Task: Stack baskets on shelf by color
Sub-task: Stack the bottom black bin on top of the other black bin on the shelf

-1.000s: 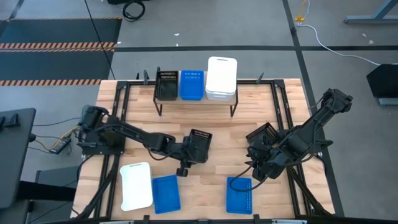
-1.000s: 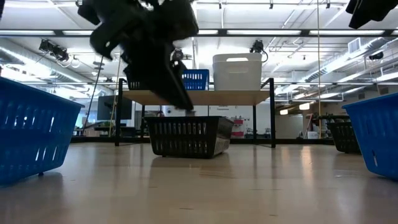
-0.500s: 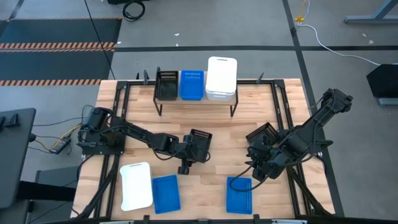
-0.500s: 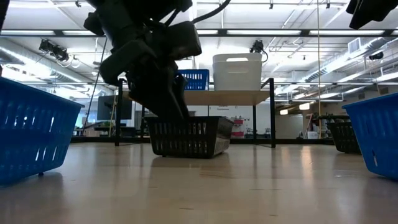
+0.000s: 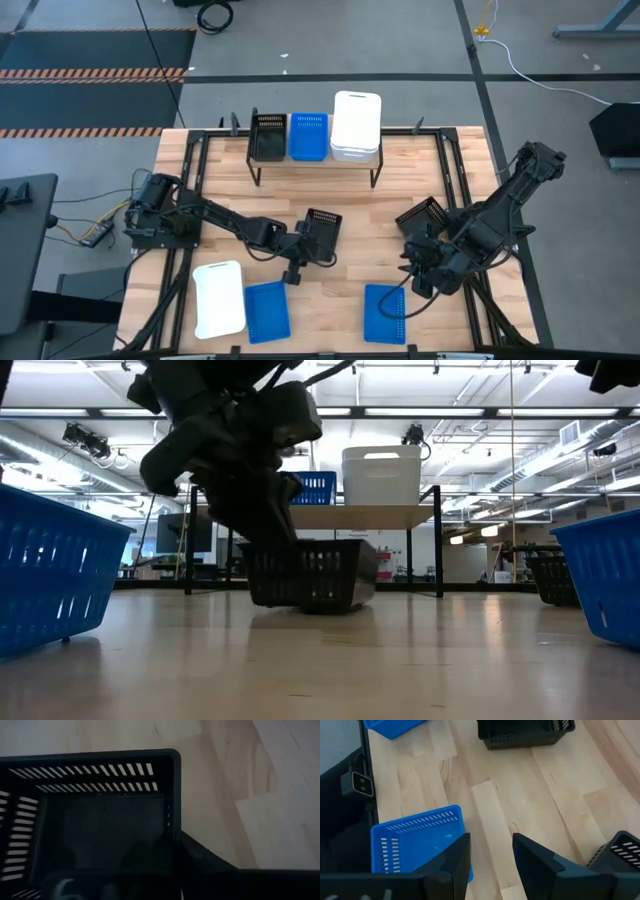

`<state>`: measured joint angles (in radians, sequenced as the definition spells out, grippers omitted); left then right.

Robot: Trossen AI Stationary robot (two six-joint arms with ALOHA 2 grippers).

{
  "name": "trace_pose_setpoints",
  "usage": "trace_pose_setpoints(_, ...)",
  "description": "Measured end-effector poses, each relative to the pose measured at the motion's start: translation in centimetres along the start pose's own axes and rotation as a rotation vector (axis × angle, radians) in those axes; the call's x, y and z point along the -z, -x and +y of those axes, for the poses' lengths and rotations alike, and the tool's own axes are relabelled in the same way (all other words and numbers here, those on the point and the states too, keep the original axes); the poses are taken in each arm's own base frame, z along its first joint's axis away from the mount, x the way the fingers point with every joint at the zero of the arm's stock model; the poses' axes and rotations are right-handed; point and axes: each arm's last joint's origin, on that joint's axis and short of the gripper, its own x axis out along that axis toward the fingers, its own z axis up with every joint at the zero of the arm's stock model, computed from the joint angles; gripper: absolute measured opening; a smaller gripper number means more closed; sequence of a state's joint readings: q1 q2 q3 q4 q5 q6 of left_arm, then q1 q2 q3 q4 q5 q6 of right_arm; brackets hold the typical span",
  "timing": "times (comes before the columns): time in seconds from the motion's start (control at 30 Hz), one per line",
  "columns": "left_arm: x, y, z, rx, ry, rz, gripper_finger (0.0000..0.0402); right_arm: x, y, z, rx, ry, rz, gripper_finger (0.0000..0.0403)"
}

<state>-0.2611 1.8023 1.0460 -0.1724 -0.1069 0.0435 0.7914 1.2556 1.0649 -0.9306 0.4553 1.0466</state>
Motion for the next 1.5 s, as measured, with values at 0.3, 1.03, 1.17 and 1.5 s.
trace_pose_setpoints(0.3,-4.7,2.8,-0.1,-0.180,-0.032,-0.001,0.0012,0.1,0.1,0.1,0.004,0.007,-0.012,0.0153)
trace_pose_setpoints(1.03,-8.4,17.7,3.4,-0.344,0.002,0.271,0.0012,-0.7,-0.4,-0.6,0.044,0.040,-0.011,0.0153)
trace_pose_setpoints(1.17,-7.6,21.8,5.2,-0.370,0.052,0.201,0.0012,-1.5,-0.9,-1.3,0.075,0.081,-0.018,0.0153)
trace_pose_setpoints(1.5,-5.3,26.9,10.7,-0.459,0.098,0.162,0.0012,-4.5,-2.0,-3.1,0.207,0.196,-0.141,0.0153)
